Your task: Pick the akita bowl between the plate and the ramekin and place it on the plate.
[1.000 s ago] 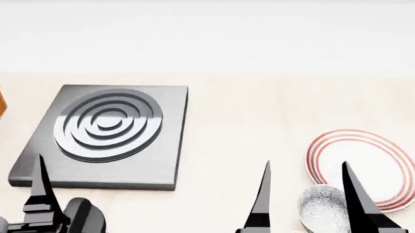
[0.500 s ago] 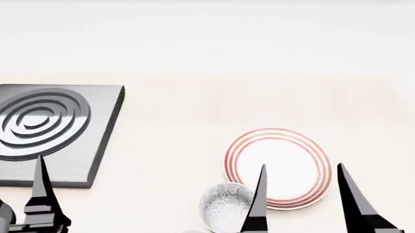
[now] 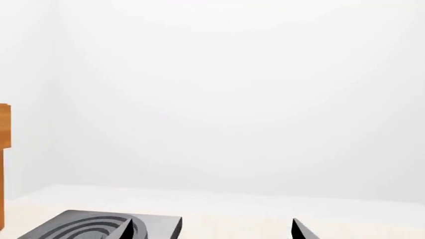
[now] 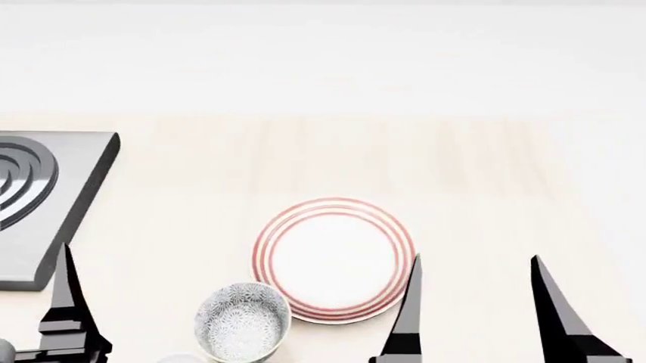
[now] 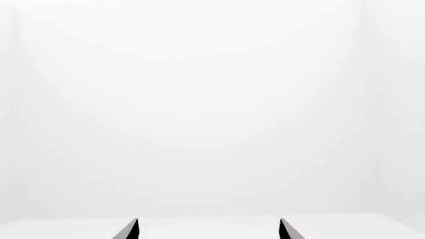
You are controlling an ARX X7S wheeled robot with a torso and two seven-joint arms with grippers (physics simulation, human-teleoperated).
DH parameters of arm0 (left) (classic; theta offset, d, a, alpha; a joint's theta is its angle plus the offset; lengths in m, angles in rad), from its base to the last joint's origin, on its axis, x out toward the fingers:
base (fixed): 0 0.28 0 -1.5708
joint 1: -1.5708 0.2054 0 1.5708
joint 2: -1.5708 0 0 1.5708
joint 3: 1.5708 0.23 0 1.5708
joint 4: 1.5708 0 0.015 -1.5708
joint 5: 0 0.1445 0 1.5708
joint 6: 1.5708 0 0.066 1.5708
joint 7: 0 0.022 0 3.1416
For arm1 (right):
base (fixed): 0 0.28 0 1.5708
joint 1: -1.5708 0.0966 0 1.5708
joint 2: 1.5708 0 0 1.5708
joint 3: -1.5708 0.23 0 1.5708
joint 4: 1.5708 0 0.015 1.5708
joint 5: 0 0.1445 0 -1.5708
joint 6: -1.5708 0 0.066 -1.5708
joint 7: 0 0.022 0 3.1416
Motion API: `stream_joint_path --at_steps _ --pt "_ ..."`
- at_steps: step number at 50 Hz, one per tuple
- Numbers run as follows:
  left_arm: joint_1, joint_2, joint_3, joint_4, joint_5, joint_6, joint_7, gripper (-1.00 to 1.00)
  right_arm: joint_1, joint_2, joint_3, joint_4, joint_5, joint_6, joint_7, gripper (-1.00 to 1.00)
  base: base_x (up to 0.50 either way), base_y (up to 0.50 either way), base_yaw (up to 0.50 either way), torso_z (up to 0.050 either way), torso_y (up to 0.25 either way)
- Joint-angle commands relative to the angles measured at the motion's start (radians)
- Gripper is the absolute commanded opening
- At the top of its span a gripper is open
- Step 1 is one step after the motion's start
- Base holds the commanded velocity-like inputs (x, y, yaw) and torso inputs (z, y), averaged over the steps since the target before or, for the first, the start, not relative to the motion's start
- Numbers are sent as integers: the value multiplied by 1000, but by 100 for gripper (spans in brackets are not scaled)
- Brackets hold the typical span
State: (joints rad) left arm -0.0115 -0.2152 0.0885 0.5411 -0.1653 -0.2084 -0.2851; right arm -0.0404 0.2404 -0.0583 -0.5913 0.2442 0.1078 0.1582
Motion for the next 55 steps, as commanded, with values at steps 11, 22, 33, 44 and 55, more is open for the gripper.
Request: stream_joint_path --at_steps 11,22,33,44,55 --pt "2 3 -12 -17 -2 5 24 100 -7 -12 5 20 -22 -34 -4 100 20 0 0 0 0" --pt "3 -1 -8 -24 -6 11 18 100 -9 -3 4 20 -1 -33 -4 100 494 0 0 0 0" --pt "11 -10 -16 -28 -52 43 39 100 -2 -9 6 27 -24 -14 38 100 93 0 0 26 0" --pt "8 -20 -18 -23 -91 22 40 100 -2 1 -5 25 -19 -8 37 100 0 0 0 50 0" --pt "11 -33 -8 -24 -101 32 41 100 -3 9 -11 26 -21 -14 39 100 0 0 0 50 0"
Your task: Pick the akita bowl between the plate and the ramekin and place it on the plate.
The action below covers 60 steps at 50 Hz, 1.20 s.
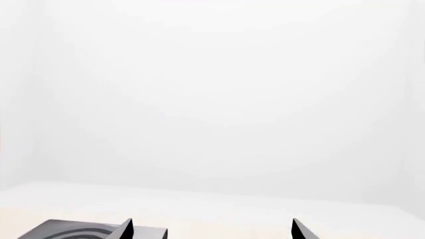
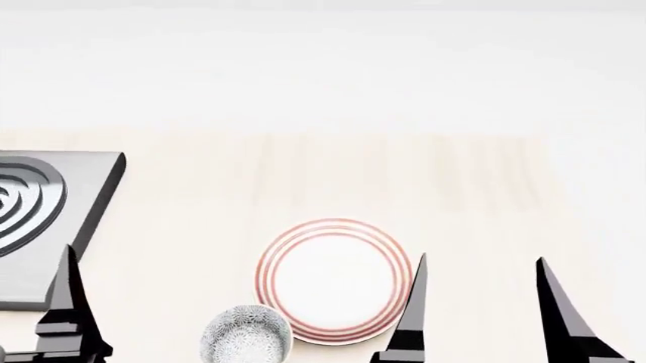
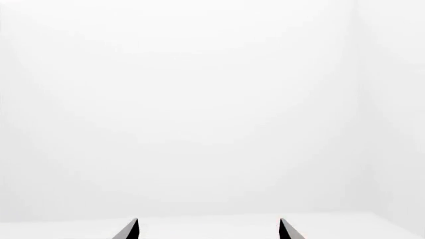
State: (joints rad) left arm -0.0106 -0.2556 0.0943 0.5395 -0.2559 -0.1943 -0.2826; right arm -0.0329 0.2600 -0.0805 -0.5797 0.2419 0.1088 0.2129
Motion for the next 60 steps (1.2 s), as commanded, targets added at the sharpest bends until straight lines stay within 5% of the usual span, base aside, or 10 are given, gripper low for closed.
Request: stream_joint_path --at_steps 1,21,33,35,46,60 --pt "11 7 -14 -22 -11 19 39 100 -10 -10 10 15 -19 -16 -15 100 0 0 0 50 0" --pt "1 -11 -8 11 -39 -21 19 100 4 16 9 -14 16 27 0 100 0 0 0 50 0" --pt "-88 -86 22 117 -43 -213 20 100 158 138 38 -171 196 368 -7 100 0 0 0 13 0" --pt "-114 -100 29 127 -42 -247 22 100 250 179 44 -205 296 555 15 100 0 0 0 0 0" --pt "-190 -159 116 97 54 -328 24 100 680 316 -205 -98 204 855 -34 100 0 0 0 0 0" --pt "-169 -179 143 73 87 -295 27 100 1086 401 -713 158 -24 880 -286 100 0 0 0 0 0"
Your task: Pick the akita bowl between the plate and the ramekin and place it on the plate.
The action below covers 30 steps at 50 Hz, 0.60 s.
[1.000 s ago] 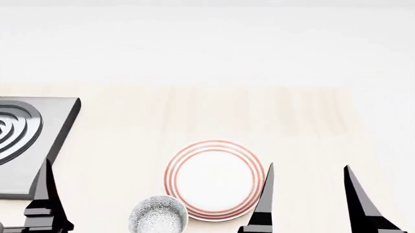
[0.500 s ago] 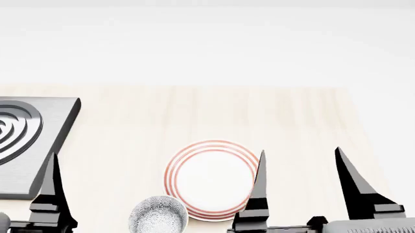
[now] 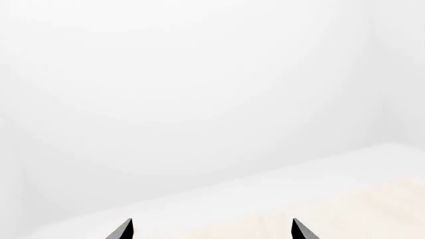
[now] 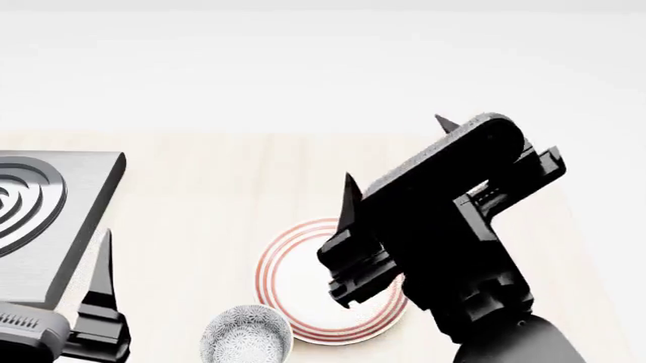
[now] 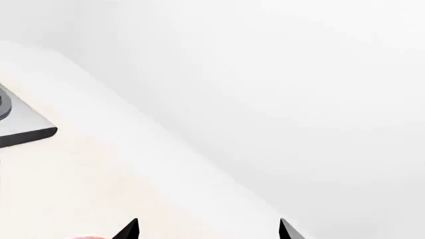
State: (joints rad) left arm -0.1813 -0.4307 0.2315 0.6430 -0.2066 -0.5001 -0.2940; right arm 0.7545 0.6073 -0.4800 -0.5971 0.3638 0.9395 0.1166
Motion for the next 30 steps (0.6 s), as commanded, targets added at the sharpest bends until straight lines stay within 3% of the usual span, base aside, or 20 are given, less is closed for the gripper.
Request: stream_joint_path --at_steps 1,2,11,21,30 --pt "-3 -5 5 -32 40 10 36 100 302 56 -324 193 -167 -9 -186 100 0 0 0 0 0" --pt "-9 -6 2 -35 39 5 37 100 336 44 -336 226 -137 6 -248 100 0 0 0 0 0" --pt "7 -17 -8 -42 39 27 35 100 495 0 -495 451 -268 -88 -340 100 0 0 0 0 0" --pt "18 -24 -22 -61 33 51 37 100 659 -42 -783 619 -415 -202 -552 100 0 0 0 0 0" --pt "27 -33 -28 -60 31 57 38 100 720 -110 -937 782 -539 -359 -588 100 0 0 0 0 0"
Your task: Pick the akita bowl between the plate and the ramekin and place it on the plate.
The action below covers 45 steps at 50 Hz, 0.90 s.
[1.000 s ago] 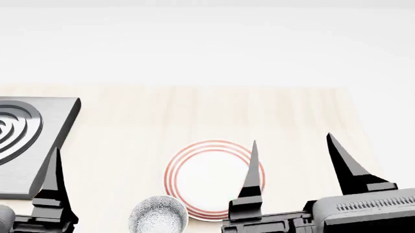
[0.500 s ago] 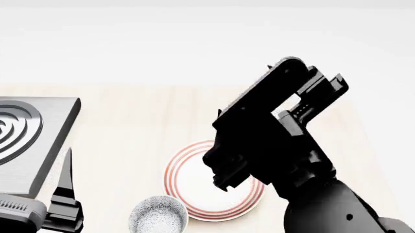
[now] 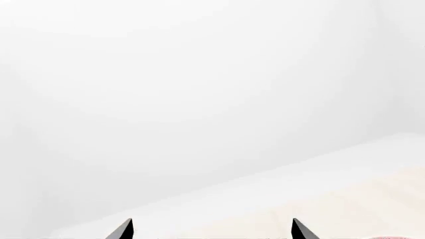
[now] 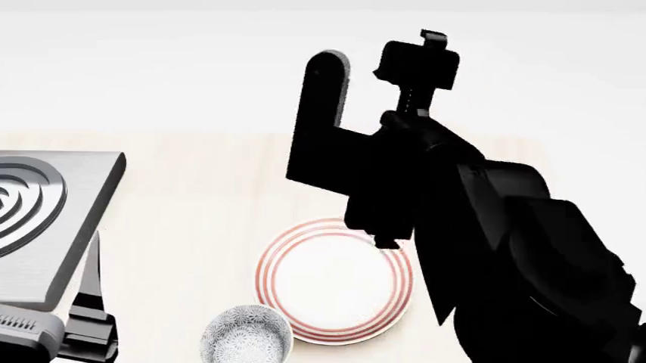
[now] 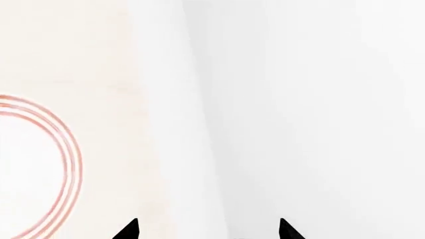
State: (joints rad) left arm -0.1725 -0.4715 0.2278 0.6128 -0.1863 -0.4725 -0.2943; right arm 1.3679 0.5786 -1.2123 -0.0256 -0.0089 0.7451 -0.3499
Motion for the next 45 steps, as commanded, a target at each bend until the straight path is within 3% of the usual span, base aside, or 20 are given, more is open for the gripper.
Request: stream_joint_path --at_steps 1,19,45 --pt "19 6 -24 -28 11 29 38 100 107 -83 -213 208 -160 -161 -144 100 0 0 0 0 0" --pt "50 -8 -6 -31 15 66 53 100 35 -144 -368 221 -232 -212 -181 100 0 0 0 0 0" --pt "68 -18 11 -43 20 87 59 100 -50 -176 -241 139 -137 -274 -68 100 0 0 0 0 0"
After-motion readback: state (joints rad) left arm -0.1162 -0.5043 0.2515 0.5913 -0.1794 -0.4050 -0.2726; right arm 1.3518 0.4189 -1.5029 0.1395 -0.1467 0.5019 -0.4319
